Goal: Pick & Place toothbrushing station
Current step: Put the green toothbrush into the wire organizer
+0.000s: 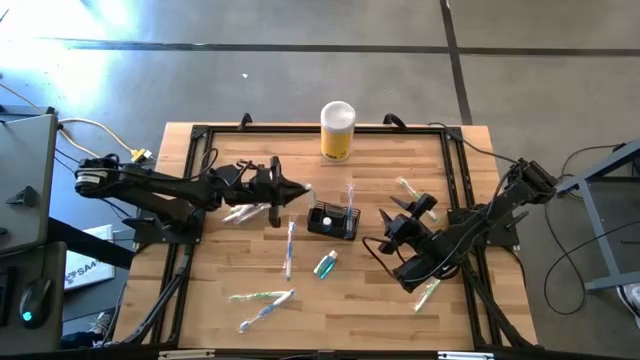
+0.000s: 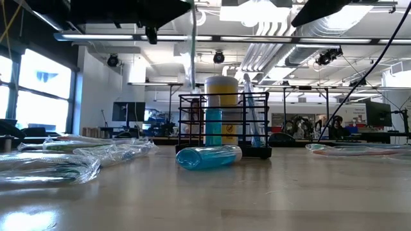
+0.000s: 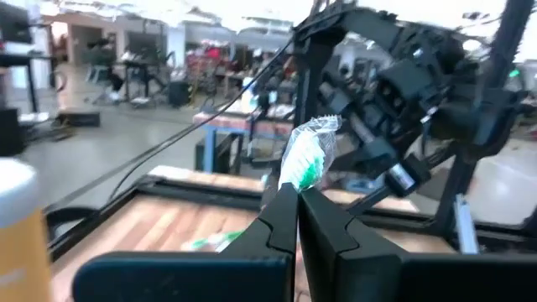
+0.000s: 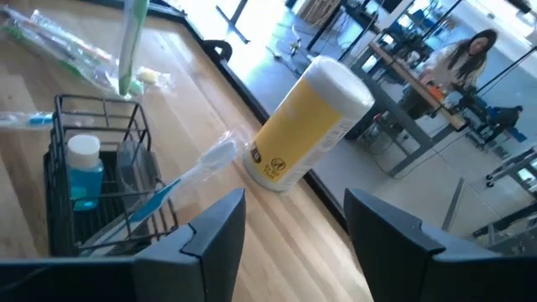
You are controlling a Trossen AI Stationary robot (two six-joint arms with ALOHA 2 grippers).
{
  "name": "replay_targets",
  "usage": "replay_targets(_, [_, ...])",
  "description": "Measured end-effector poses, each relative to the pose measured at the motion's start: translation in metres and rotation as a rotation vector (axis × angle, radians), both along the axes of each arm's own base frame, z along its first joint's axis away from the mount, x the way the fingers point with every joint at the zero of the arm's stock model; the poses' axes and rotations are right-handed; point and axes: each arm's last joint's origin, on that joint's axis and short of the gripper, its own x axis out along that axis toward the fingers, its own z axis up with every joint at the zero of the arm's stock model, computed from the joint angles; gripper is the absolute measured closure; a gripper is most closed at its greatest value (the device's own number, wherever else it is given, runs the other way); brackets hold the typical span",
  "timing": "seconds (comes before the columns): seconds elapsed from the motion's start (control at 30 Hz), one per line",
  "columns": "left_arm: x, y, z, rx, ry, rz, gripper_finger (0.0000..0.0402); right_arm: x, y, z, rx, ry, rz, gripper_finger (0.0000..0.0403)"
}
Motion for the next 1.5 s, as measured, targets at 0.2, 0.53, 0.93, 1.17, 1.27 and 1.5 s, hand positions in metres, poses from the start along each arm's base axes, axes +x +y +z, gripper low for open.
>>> replay_targets(0.2, [0.002,0.001,-0.003,-0.004,0.01,0.019,0.0401,0.0,0.001,-0.001,0.02,0.014,0.002,0.0207])
replay_targets(0.53, [0.014,0.003,-0.019,-0.01,0.052,0.072,0.0401,0.0,0.001,0.0,0.016,0.002,0.002,0.0207])
replay_targets(0.93, [0.026,0.003,-0.036,-0.044,0.087,0.067,0.0401,0.0,0.001,0.0,0.019,0.004,0.002,0.0207])
replay_targets(1.17, [0.038,0.003,-0.055,-0.079,0.118,0.064,0.0401,0.0,0.001,0.0,0.019,0.004,0.002,0.0207])
replay_targets(1.27, [0.04,0.004,-0.06,-0.088,0.128,0.066,0.0401,0.0,0.001,-0.001,0.018,0.004,0.002,0.0207])
replay_targets(1.5, [0.042,0.004,-0.07,-0.089,0.187,0.077,0.0401,0.0,0.001,0.0,0.017,0.004,0.002,0.0207])
